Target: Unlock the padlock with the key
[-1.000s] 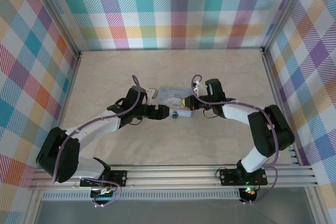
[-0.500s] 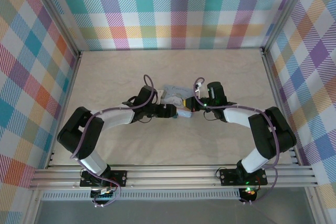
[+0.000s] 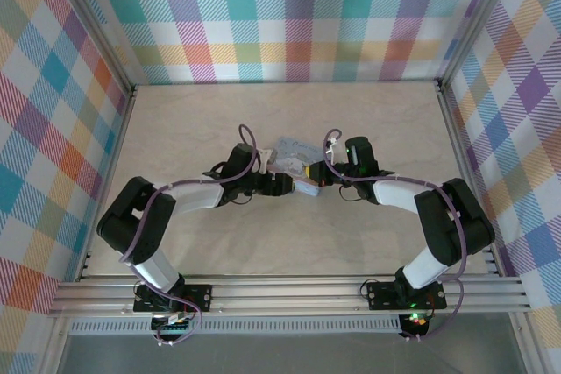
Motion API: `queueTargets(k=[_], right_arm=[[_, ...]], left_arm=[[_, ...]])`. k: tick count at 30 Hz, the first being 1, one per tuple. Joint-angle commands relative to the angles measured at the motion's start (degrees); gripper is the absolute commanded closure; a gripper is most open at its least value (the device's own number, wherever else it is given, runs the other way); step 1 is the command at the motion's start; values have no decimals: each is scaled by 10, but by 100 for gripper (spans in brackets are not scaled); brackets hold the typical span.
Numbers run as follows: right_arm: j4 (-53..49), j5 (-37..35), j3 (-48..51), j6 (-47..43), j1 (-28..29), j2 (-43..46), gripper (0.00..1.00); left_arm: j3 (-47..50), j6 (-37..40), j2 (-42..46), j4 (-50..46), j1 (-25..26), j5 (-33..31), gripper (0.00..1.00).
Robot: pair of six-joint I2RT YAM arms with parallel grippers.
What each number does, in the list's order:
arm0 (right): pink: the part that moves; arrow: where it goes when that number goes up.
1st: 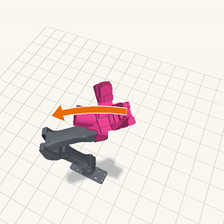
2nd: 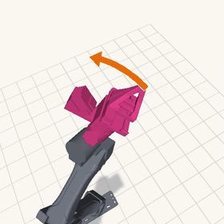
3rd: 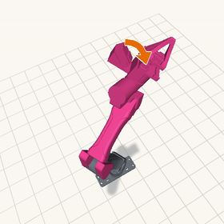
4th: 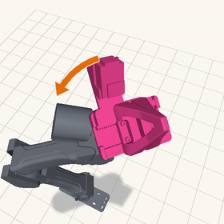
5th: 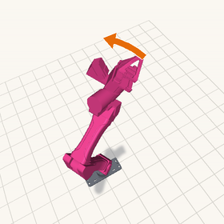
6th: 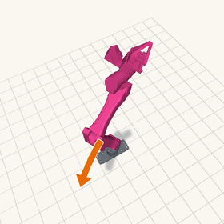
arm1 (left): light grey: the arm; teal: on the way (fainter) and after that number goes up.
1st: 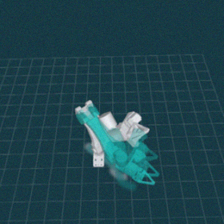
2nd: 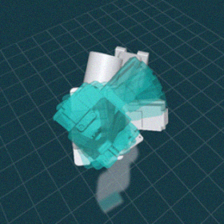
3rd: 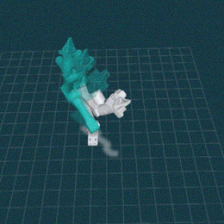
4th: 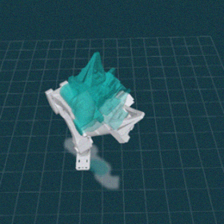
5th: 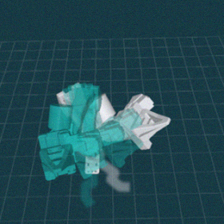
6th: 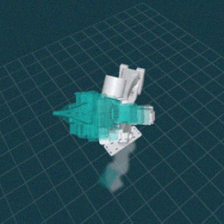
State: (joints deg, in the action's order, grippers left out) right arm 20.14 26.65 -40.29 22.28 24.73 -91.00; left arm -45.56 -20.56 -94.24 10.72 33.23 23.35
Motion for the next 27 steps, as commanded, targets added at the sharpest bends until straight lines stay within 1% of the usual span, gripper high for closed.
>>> queueTargets(k=[1, 6, 11, 18, 23, 27], right_arm=[[-45, -11, 4, 7, 6, -13, 99], [-43, -12, 3, 4, 6, -14, 100], [-43, -13, 2, 4, 6, -17, 100], [-49, -16, 1, 1, 6, -17, 100], [-49, -16, 2, 0, 7, -15, 100], [-49, -14, 3, 0, 7, -12, 100]], left_arm=[[29, 31, 26, 9, 14, 2, 29], [36, 40, 9, 26, 28, -18, 30], [24, 44, -24, 54, 37, -41, 30], [4, 45, -69, 93, 43, -53, 38], [-2, 47, -85, 106, 55, -86, 42], [-10, 45, -93, 101, 68, -111, 42]])
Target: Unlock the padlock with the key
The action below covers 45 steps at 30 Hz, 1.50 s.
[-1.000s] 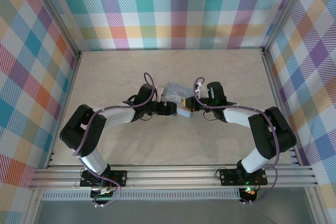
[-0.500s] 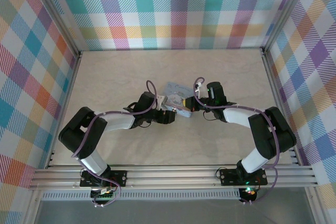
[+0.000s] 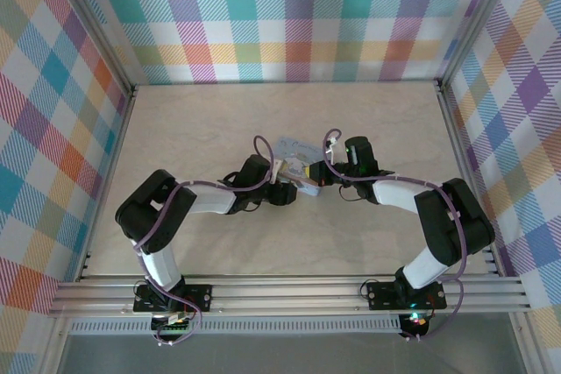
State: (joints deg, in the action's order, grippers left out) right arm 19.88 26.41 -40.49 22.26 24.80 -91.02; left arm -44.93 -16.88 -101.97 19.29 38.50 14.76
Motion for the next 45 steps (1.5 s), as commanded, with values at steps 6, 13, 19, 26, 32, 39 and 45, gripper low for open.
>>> queueTargets(k=[6, 13, 19, 26, 32, 39, 45], right_arm=[[-49, -12, 5, 0, 7, -12, 100], [-49, -12, 4, 0, 9, -10, 100], [-49, -13, 3, 0, 10, -11, 100], [-47, -14, 4, 0, 11, -13, 100], [-46, -14, 4, 1, 13, -13, 100], [-46, -14, 6, 0, 14, -13, 100], [-44, -15, 5, -1, 16, -10, 100]], left_arm=[[-28, 3, -23, 10, 27, -34, 45], [-33, -15, -27, 13, 41, -51, 51], [-34, -32, -30, 15, 45, -63, 58], [-41, -39, -31, 7, 51, -82, 64], [-54, -38, -38, -11, 64, -107, 64], [-66, -54, -44, -13, 64, -121, 64], [-75, -60, -50, -22, 65, -126, 71]])
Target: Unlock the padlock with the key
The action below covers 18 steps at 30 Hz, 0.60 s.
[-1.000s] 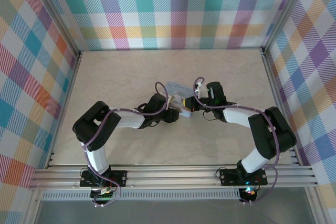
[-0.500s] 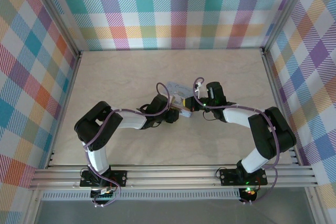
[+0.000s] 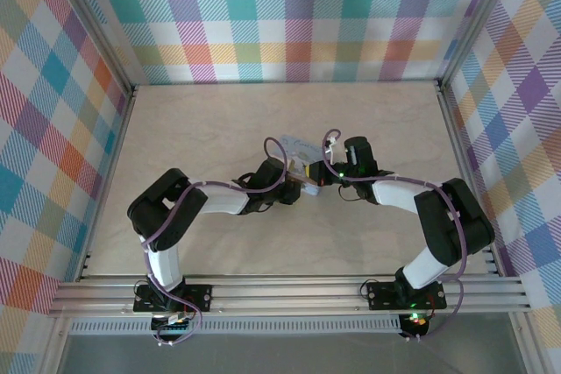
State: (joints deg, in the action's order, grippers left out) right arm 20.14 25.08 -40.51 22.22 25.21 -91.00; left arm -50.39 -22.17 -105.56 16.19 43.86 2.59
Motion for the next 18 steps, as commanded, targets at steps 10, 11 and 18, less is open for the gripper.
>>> queueTargets(k=[10, 11, 18], right_arm=[[-92, -40, -18, -35, 11, 66, 100], [-98, -47, -17, -39, 11, 79, 100], [-113, -74, 43, -67, 13, 178, 100]], left_arm=[[-14, -10, 15, -16, 10, 16, 77], [-14, -11, 20, -22, 11, 19, 77], [-36, -50, 55, -91, 10, 57, 78]])
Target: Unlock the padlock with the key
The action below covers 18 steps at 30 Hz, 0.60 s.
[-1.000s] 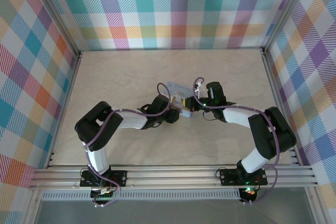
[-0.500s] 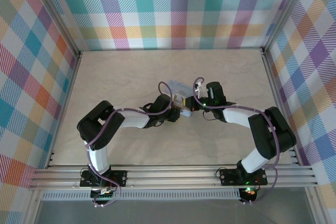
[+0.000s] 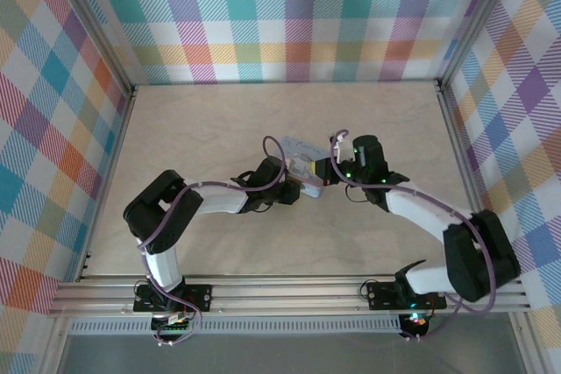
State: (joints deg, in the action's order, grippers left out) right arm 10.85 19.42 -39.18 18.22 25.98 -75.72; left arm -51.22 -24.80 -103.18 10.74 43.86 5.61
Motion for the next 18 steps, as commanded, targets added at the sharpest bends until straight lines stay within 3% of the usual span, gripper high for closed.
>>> queueTargets(k=[1, 10, 18], right_arm=[[-17, -20, 47, -31, 8, 43, 100], [50, -86, 171, -40, 73, 153, 99], [150, -126, 224, -51, 114, 110, 99]], left_arm=[[-35, -34, 34, -51, 9, 36, 79], [-67, -84, 60, -100, 7, 98, 81], [-111, -106, 68, -167, 2, 129, 83]])
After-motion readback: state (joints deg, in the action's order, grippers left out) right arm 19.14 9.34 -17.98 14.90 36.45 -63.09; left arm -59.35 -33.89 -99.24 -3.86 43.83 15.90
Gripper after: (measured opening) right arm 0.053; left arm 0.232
